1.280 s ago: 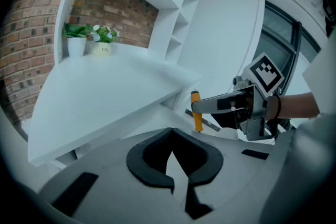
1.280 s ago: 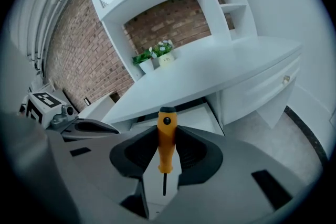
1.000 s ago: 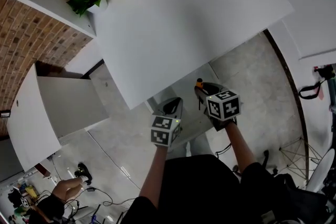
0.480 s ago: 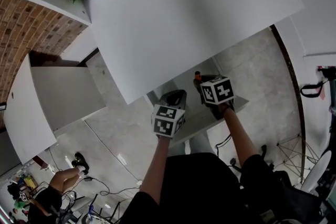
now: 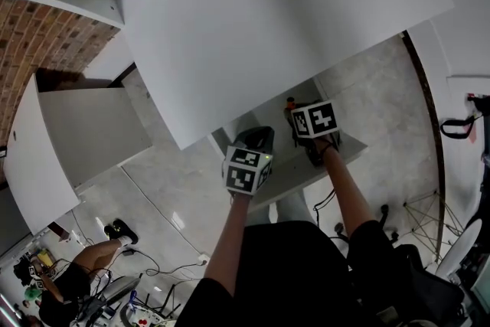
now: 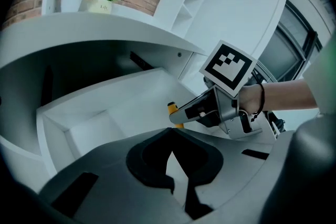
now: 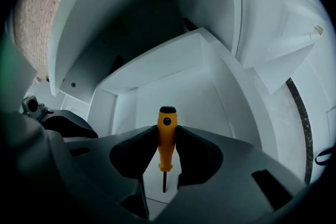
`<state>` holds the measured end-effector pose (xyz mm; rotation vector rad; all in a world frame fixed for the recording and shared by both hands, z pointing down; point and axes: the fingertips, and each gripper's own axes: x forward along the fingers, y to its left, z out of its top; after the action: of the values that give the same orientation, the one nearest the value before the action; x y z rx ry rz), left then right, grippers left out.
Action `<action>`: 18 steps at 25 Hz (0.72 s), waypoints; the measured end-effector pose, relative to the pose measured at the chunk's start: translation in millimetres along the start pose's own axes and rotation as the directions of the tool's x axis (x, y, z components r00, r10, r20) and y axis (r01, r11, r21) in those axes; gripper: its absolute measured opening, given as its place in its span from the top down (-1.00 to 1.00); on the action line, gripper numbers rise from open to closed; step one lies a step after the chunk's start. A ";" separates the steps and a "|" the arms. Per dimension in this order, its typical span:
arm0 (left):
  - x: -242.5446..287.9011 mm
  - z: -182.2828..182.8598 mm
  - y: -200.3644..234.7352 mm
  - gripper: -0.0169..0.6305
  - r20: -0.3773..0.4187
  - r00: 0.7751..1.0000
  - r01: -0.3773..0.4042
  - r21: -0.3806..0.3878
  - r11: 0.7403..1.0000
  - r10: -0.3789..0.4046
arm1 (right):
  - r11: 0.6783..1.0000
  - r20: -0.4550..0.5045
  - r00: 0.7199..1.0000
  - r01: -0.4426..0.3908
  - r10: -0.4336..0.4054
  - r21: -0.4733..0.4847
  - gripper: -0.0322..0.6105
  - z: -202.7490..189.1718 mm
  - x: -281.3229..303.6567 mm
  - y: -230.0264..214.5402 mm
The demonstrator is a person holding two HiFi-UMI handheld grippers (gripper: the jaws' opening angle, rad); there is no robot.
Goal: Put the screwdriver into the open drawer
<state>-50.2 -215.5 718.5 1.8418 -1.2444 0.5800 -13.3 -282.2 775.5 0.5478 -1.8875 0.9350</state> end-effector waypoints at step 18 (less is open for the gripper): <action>10.7 -10.2 2.3 0.92 -0.033 0.999 -0.005 -0.041 0.999 0.004 | 0.988 -0.040 0.998 0.046 -0.041 0.144 0.55 -9.1 26.3 -19.3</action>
<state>-47.2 -213.2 733.0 1.7890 -1.2298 0.5811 -7.3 -286.6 808.6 0.6517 -1.7772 1.0525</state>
